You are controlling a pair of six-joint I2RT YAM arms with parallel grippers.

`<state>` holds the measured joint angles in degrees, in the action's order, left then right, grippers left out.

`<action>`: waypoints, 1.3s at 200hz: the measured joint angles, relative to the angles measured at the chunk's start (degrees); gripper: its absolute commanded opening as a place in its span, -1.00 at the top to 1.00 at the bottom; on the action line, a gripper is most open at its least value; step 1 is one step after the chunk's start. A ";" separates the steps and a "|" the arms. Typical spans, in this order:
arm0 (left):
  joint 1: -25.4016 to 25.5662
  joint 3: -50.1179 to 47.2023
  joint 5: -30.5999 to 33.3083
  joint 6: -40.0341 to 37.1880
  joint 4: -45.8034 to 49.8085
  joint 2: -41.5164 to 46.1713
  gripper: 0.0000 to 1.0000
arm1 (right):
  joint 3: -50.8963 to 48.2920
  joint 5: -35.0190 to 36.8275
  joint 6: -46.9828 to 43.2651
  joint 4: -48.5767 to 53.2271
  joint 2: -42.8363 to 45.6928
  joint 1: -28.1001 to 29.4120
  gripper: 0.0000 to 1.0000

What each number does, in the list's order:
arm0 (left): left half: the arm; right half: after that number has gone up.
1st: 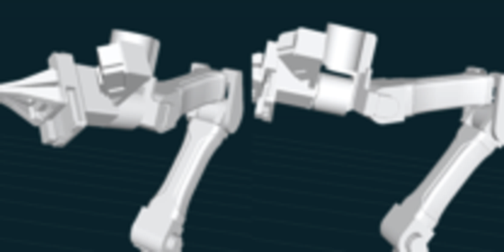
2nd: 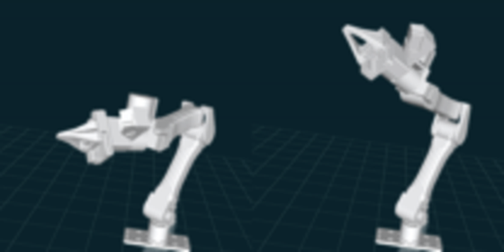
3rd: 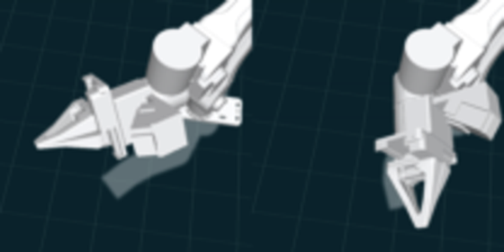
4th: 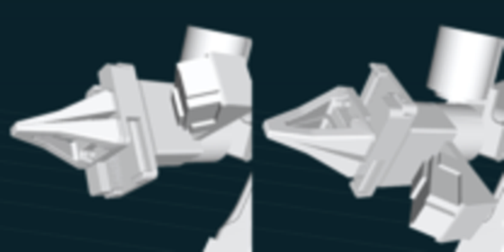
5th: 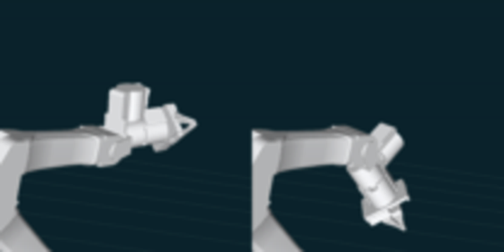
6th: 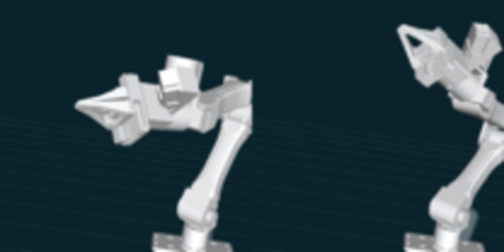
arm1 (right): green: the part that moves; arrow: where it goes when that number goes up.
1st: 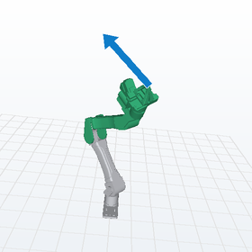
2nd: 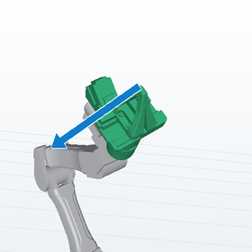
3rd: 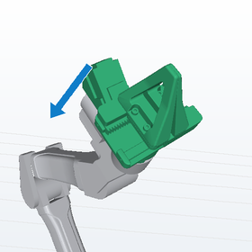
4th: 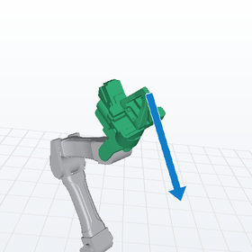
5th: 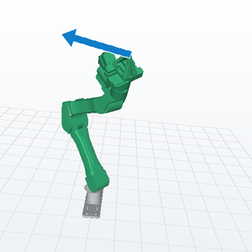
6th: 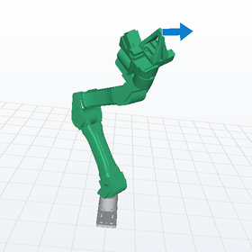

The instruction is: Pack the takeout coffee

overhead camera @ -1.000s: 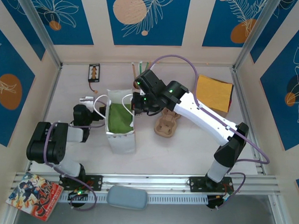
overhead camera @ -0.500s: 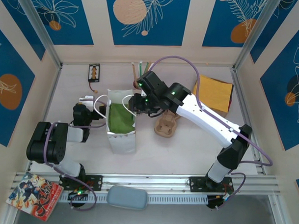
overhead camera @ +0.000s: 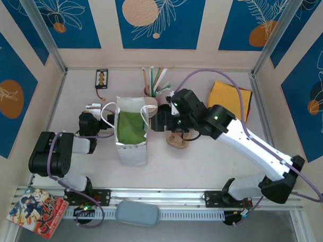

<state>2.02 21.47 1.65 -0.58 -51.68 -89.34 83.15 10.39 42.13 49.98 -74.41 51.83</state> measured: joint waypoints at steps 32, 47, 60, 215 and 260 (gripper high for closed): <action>0.00 0.00 -0.02 0.00 0.00 0.00 -1.00 | -9.42 3.72 -3.43 -0.39 8.68 -3.87 -0.88; 0.00 0.00 -0.02 0.00 0.00 0.00 -1.00 | -14.69 5.97 -5.70 -1.44 12.48 -7.63 -0.93; 0.00 0.00 -0.02 0.00 0.00 0.00 -1.00 | -20.26 8.72 -8.50 -4.02 15.74 -11.37 -0.98; 0.04 0.00 -0.15 0.00 -0.09 0.00 -1.00 | -59.49 4.26 -37.44 -79.80 -4.92 -47.80 -0.98; 0.04 0.00 -0.15 -0.02 -0.17 0.00 -1.00 | -59.98 -2.89 -37.59 -91.52 -12.20 -50.51 -0.98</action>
<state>2.07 21.47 1.50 -0.60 -51.86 -89.34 23.18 7.51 4.54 -41.54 -86.61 1.32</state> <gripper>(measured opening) 0.998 0.989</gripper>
